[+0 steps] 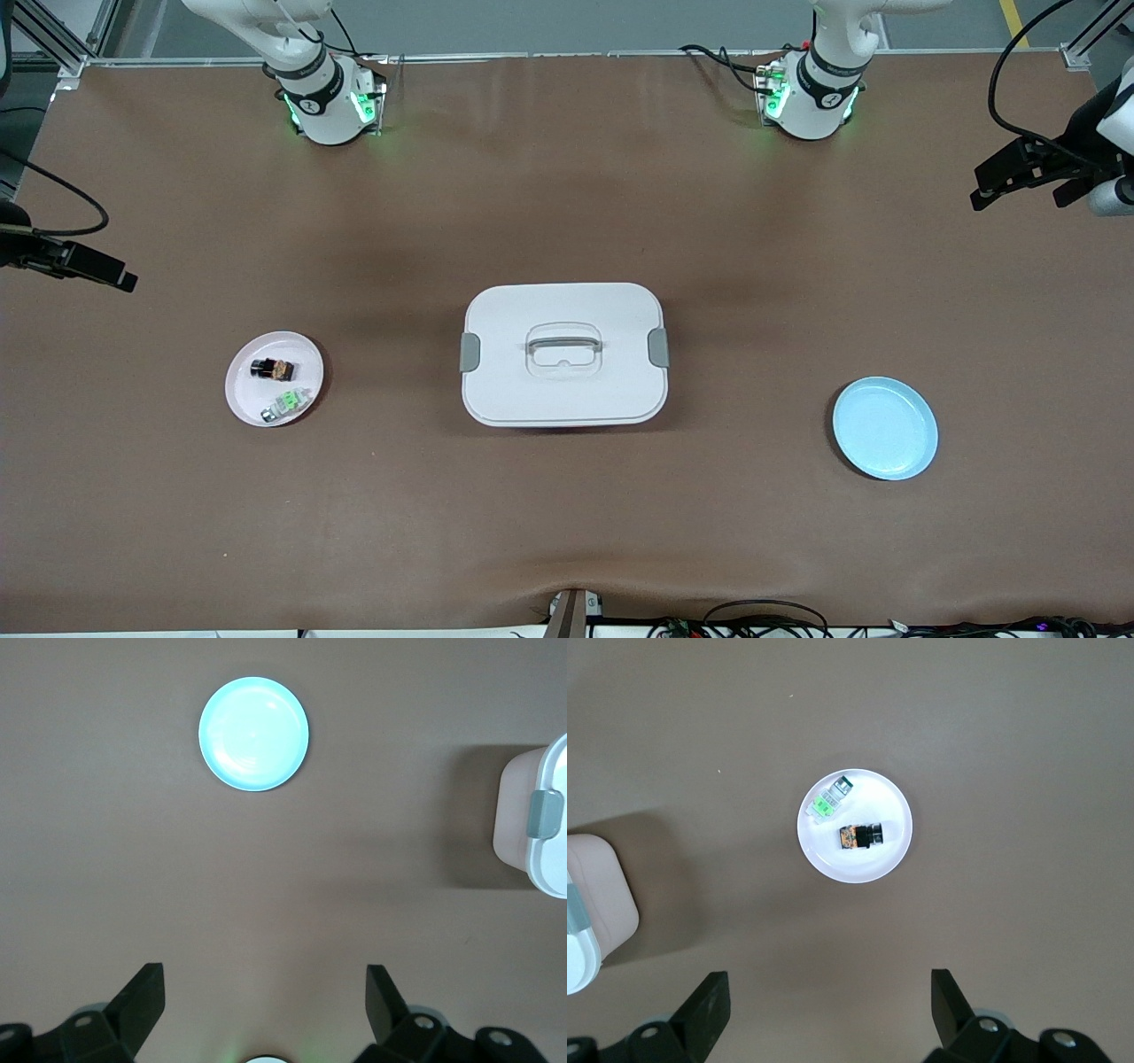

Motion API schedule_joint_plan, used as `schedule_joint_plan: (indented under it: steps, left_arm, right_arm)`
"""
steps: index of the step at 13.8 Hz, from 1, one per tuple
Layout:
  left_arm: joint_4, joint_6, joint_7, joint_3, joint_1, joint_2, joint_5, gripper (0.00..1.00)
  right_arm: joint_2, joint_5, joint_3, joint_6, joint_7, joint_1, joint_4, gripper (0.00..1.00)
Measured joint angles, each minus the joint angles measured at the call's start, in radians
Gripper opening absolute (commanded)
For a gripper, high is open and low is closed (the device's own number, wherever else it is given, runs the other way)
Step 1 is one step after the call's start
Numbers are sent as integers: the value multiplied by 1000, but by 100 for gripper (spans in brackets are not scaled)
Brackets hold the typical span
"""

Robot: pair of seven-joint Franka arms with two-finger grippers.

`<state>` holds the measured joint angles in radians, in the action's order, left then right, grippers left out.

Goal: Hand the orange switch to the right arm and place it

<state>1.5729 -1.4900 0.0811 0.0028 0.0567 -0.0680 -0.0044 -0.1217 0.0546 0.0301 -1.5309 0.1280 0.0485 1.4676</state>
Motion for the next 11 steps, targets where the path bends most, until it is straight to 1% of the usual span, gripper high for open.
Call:
schedule_joint_plan:
  steps: [4, 11]
  left_arm:
    - [0, 0, -1, 0, 0, 0, 0, 100]
    - [-1, 0, -3, -1, 1, 0, 0, 100]
  right_arm:
    - [29, -2, 0, -7, -39, 0, 27, 100]
    - [36, -6, -1, -11, -42, 0, 46, 100]
